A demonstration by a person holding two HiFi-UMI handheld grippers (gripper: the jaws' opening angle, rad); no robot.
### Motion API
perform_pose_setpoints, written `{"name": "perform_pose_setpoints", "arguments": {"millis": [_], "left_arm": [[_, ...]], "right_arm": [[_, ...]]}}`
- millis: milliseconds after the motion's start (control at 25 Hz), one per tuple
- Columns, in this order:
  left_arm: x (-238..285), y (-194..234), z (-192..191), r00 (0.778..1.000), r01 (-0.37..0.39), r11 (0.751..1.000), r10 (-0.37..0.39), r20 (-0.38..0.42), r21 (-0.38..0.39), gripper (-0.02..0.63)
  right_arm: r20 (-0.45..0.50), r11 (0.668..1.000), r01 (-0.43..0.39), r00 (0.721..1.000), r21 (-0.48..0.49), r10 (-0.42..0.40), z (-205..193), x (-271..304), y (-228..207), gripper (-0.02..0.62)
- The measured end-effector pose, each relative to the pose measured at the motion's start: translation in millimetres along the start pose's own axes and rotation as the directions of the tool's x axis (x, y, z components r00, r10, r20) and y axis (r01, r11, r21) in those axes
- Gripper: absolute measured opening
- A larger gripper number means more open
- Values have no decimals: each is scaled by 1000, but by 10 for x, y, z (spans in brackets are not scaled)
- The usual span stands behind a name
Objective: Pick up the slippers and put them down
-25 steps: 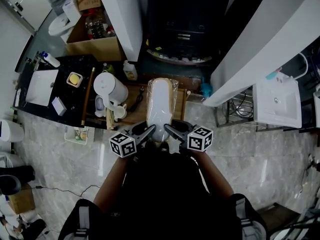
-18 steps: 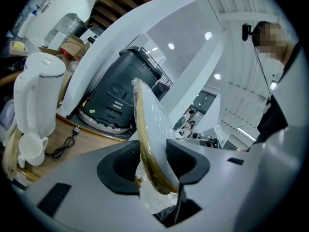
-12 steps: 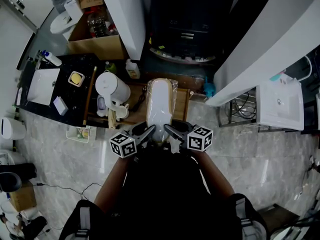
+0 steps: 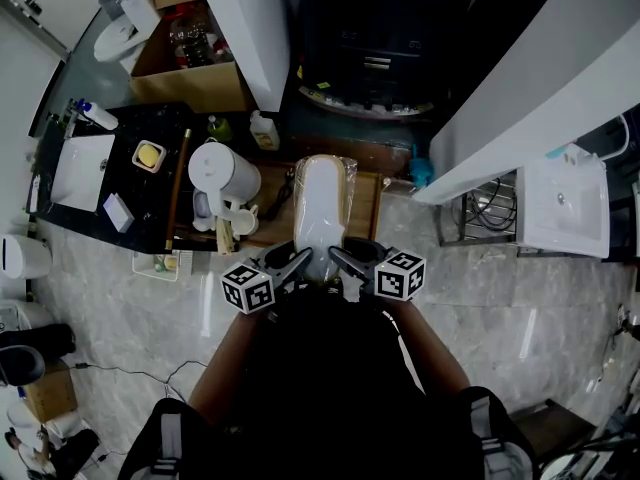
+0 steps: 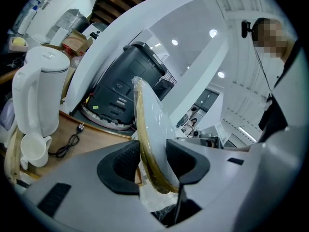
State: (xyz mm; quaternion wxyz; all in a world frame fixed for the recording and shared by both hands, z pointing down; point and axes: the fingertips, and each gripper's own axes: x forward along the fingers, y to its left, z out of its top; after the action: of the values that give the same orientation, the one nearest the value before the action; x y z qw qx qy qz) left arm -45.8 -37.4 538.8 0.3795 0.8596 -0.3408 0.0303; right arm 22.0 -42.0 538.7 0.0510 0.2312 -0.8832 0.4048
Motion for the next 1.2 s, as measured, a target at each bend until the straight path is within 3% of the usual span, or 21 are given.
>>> {"name": "perform_pose_setpoints", "arguments": {"millis": [1200], "left_arm": [[298, 714, -563, 972, -23, 997, 6, -235, -68, 173]], "right_arm": [[-146, 988, 121, 984, 99, -106, -572, 395, -662, 163]]}}
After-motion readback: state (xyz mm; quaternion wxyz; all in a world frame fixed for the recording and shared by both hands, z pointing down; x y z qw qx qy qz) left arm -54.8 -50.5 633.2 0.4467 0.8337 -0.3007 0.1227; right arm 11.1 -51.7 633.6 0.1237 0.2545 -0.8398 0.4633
